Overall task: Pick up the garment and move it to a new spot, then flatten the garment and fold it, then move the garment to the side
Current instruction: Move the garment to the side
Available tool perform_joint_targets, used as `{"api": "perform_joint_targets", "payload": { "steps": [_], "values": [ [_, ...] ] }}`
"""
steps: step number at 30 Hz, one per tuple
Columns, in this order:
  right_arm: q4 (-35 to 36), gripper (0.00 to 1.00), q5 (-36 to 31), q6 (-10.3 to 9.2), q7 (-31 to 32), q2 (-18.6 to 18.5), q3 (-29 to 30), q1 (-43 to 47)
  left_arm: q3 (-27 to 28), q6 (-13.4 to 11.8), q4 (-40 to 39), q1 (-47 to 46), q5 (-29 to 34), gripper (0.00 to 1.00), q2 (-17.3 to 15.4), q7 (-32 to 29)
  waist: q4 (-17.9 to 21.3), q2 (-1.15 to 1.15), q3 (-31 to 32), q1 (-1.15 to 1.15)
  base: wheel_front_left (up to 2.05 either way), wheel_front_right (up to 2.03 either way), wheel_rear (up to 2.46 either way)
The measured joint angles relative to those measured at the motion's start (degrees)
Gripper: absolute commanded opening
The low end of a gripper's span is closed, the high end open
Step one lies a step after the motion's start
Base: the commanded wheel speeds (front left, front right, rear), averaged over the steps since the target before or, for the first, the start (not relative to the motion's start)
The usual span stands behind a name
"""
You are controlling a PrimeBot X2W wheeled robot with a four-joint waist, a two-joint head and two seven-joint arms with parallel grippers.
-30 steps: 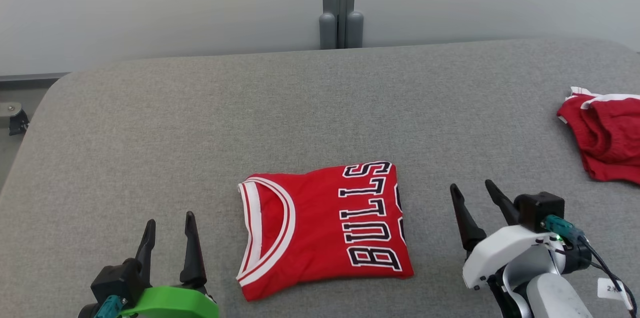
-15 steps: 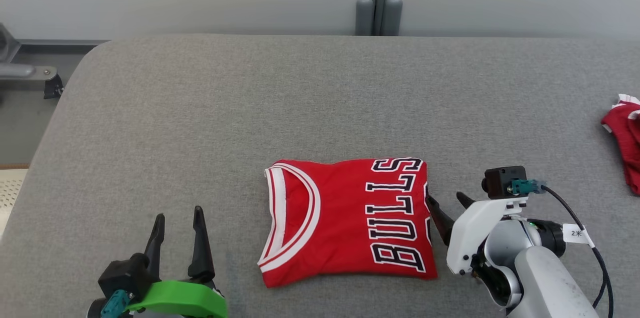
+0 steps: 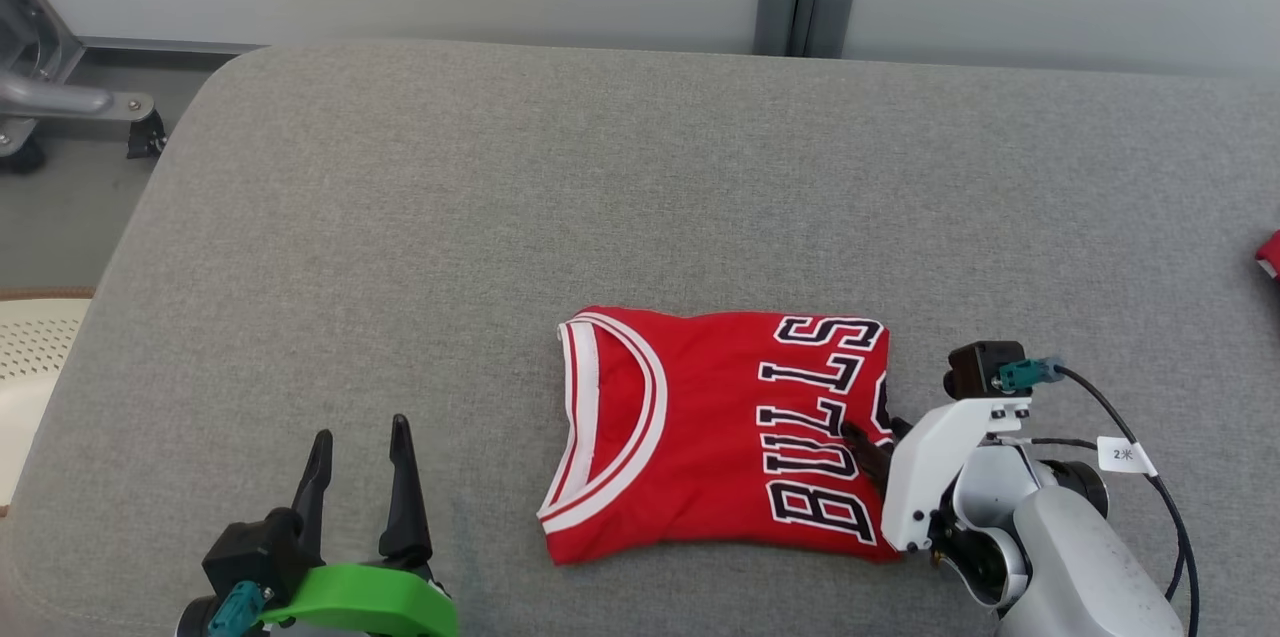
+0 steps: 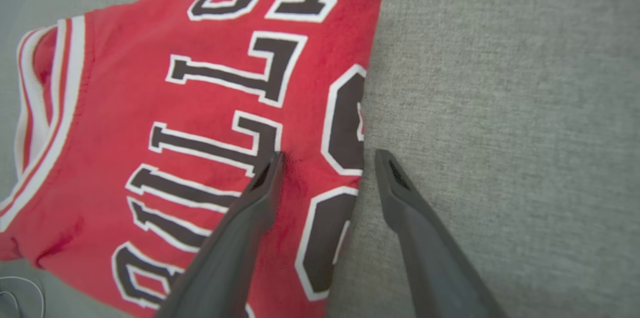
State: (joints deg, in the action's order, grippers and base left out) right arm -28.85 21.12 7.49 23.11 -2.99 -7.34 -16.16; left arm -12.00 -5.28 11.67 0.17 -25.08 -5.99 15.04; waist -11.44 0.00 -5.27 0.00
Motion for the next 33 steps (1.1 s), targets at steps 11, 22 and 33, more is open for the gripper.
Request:
{"api": "perform_joint_targets", "payload": {
  "steps": [11, 22, 33],
  "values": [
    [-1.67, 0.00, 0.97, 0.05, -3.49, -3.10, -1.57, -4.83, 0.18, 0.74, -0.15, -0.24, 0.99, 1.00, 0.30, 0.00, 4.48, 0.00, -0.97, 0.00, 0.00, 0.00, 0.00],
    [1.52, 0.00, -0.64, 0.04, -4.67, -9.07, 4.61, -7.39, 0.91, 0.87, -1.42, -2.60, 1.72, 1.00, -0.26, 0.00, 15.87, 0.00, -3.01, 0.00, 0.00, 0.00, 0.00],
    [3.25, 0.00, -1.63, 0.04, -6.75, -7.48, 7.35, -9.32, -0.44, 1.55, -2.35, -6.20, 3.27, 1.00, -2.01, -1.89, 28.48, 0.00, -6.66, 0.00, 0.00, 0.00, 0.00]
  ]
}}
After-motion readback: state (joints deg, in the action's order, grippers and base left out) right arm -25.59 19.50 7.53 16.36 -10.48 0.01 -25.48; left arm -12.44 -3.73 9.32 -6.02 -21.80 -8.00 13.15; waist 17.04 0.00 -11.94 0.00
